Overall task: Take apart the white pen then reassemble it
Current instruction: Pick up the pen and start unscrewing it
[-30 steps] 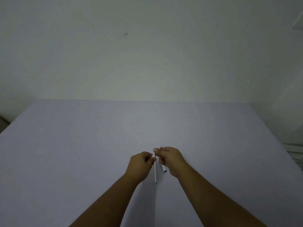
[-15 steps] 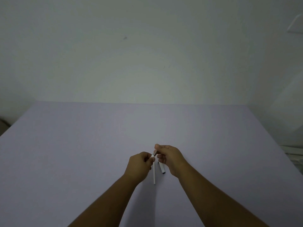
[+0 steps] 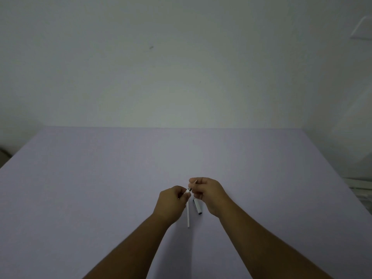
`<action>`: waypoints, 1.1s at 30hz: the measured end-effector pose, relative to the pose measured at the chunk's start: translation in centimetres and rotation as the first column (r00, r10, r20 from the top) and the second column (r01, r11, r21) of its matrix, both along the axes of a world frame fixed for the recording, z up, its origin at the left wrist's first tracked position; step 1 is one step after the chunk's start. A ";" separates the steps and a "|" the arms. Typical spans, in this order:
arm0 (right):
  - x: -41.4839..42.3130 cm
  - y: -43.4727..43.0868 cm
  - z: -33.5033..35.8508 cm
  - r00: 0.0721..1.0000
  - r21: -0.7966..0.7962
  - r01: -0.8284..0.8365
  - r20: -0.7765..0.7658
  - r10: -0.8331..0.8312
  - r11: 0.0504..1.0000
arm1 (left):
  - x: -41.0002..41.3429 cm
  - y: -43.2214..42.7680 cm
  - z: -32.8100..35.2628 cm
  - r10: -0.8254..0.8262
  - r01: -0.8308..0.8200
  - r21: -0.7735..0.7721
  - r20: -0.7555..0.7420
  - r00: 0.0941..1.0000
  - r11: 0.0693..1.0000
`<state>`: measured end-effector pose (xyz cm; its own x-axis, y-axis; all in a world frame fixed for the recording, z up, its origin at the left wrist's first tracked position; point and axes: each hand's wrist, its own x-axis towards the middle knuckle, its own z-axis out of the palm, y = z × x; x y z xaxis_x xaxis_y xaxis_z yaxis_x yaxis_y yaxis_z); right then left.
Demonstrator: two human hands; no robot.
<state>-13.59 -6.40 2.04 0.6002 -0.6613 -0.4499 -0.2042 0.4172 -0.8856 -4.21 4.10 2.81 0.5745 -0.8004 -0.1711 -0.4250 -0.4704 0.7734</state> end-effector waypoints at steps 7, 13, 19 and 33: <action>0.0 0.0 -0.1 0.997 -0.056 0.014 -0.075 -0.018 0.998 | -0.1 -0.2 -0.2 0.003 -0.003 0.010 -0.014 1.000 1.000; 0.2 0.0 0.0 0.999 0.015 0.033 -0.024 -0.033 0.999 | -0.1 -0.3 -0.4 0.020 -0.020 0.021 -0.006 1.000 1.000; 0.3 -0.1 0.0 0.999 0.022 0.041 0.034 -0.041 0.999 | -0.2 -0.4 -0.4 0.016 -0.017 0.034 0.025 1.000 0.999; -0.2 -1.2 0.2 0.988 -0.021 0.143 0.069 -0.141 0.989 | 0.0 -0.3 -0.4 0.025 -0.025 -0.002 -0.150 0.988 1.000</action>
